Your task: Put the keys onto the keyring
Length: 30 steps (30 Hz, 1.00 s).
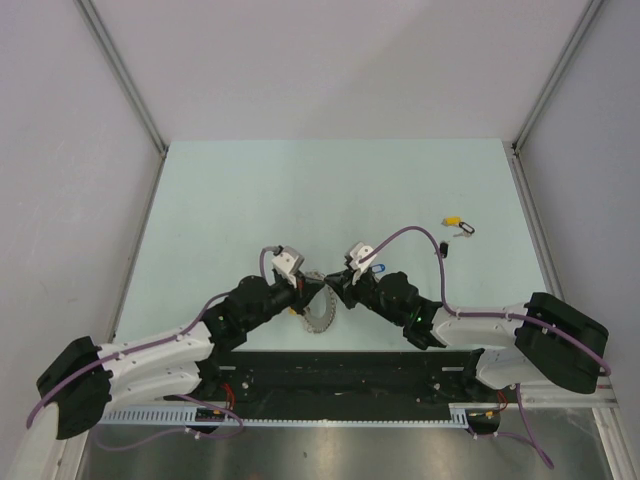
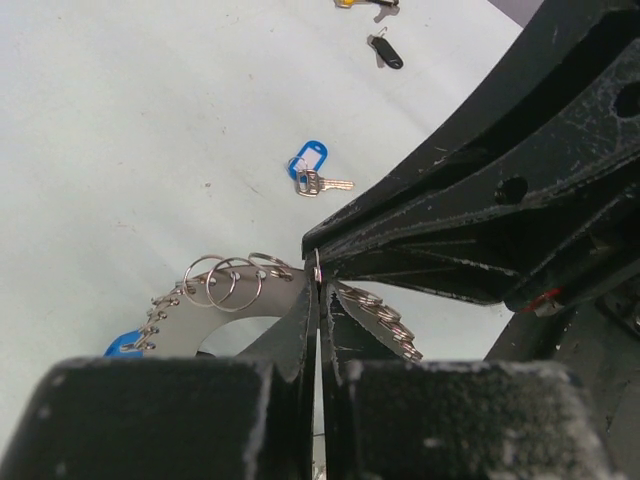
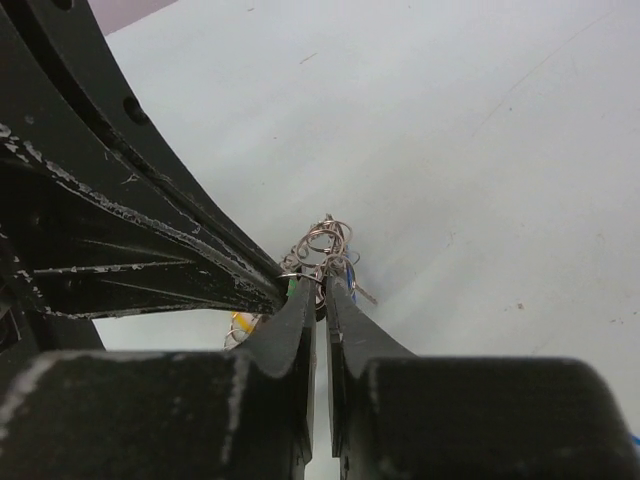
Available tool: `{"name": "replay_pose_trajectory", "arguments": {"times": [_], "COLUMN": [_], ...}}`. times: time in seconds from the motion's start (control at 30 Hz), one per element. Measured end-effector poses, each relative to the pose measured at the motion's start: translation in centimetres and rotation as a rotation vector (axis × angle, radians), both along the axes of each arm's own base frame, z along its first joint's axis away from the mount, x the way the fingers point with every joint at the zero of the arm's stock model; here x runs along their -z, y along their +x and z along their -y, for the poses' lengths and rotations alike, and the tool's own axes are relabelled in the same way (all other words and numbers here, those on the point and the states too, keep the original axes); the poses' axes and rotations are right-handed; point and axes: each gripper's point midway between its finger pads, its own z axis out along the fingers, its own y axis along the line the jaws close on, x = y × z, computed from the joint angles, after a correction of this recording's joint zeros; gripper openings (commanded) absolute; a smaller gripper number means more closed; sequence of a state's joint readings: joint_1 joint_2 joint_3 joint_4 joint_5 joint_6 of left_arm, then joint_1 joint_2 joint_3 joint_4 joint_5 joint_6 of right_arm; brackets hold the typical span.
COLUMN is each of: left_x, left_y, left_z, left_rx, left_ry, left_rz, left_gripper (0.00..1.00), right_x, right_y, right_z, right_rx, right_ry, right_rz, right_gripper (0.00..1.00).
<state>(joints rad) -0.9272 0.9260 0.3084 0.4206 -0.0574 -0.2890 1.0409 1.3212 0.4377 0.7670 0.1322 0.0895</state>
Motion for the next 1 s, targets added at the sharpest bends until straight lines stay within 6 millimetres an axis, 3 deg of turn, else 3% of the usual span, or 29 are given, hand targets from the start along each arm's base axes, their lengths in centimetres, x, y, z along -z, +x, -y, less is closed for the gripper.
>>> {"name": "replay_pose_trajectory", "arguments": {"times": [0.1,0.2,0.23,0.43,0.7,0.87,1.0], "left_x": [-0.1,-0.3,-0.3,-2.0,-4.2,-3.0,-1.4], "left_y": [0.0,-0.1,-0.2,-0.5,0.4,0.1,-0.2], "left_z": [-0.1,-0.3,-0.4,-1.4,-3.0,-2.5,-1.7], "left_rx": [-0.003,-0.004,-0.009,-0.015,-0.011,0.049,0.094], "left_ry": [-0.002,-0.001,-0.003,-0.003,0.061,0.139,0.181], "left_rz": [0.002,0.003,0.0,0.033,0.037,-0.013,-0.071], "left_gripper": [0.0,0.24,0.36,0.57,0.67,0.65,0.58], "right_x": [-0.2,-0.3,-0.3,0.1,-0.5,-0.6,-0.5], "right_y": [0.1,0.0,0.0,0.4,0.4,0.3,0.2], "right_z": [0.0,-0.1,-0.1,0.4,0.9,1.1,1.1], "right_rx": [-0.002,-0.01,-0.011,-0.007,-0.033,-0.044,-0.051], "right_ry": [0.0,0.0,-0.003,-0.036,-0.069,-0.087,-0.096], "right_rz": [0.017,0.026,0.032,0.049,0.091,0.111,0.117], "right_gripper": [0.0,0.0,0.0,0.0,0.0,0.0,0.0]}}
